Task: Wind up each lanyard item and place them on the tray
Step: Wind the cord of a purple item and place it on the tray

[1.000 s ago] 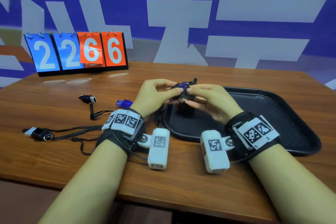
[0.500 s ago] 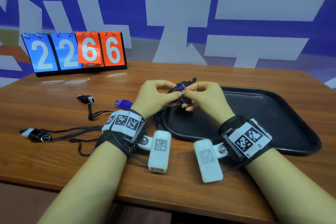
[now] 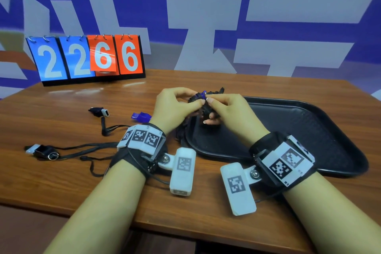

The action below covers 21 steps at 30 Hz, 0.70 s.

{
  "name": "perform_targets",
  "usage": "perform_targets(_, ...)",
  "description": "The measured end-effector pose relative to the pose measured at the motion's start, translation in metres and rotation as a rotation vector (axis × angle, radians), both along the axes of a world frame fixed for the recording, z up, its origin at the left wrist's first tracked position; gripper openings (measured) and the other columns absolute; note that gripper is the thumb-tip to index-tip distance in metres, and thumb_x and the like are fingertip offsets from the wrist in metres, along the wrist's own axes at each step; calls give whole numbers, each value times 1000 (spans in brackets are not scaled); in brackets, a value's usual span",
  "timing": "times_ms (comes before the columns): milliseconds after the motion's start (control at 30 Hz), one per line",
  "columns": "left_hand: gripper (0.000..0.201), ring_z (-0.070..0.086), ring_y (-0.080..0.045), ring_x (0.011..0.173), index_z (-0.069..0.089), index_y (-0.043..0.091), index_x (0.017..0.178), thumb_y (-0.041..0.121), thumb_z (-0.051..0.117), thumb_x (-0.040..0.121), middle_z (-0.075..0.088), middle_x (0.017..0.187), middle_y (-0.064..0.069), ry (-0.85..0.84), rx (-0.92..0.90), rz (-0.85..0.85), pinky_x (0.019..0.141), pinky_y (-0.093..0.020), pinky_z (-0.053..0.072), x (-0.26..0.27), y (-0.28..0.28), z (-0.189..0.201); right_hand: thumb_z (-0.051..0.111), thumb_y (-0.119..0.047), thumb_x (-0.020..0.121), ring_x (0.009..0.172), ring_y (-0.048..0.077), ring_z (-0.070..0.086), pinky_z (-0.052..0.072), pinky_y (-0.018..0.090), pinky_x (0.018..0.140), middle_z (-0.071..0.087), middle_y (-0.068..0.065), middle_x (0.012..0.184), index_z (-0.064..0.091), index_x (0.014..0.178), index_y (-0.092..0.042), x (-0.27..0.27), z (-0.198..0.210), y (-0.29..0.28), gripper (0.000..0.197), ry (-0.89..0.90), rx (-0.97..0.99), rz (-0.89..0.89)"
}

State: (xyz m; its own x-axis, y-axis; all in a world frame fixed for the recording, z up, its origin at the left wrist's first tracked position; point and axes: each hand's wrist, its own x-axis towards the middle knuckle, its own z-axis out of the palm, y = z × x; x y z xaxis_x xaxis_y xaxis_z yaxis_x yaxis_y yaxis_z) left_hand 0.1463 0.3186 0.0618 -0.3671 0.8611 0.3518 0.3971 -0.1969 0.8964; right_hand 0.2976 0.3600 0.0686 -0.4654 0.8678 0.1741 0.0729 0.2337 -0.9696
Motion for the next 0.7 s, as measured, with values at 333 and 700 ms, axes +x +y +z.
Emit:
perform_targets(333,21,72,-19,78,70,-9,103,-1,73,84,71,98,-18,-474,48,-159,67,-21,57,8,-1,3,69,-11,89,75,3,66,52,18,78,73,-5,85,71,100,-17,9,6,7,13,424,-245,-132)
perform_targets(700,15,72,-16,92,72,2,104,4,61,94,76,97,-6,-548,1,-318,75,-21,57,6,-2,3,72,-14,85,65,2,63,51,33,94,69,-7,74,73,91,-17,12,6,5,7,273,-330,84)
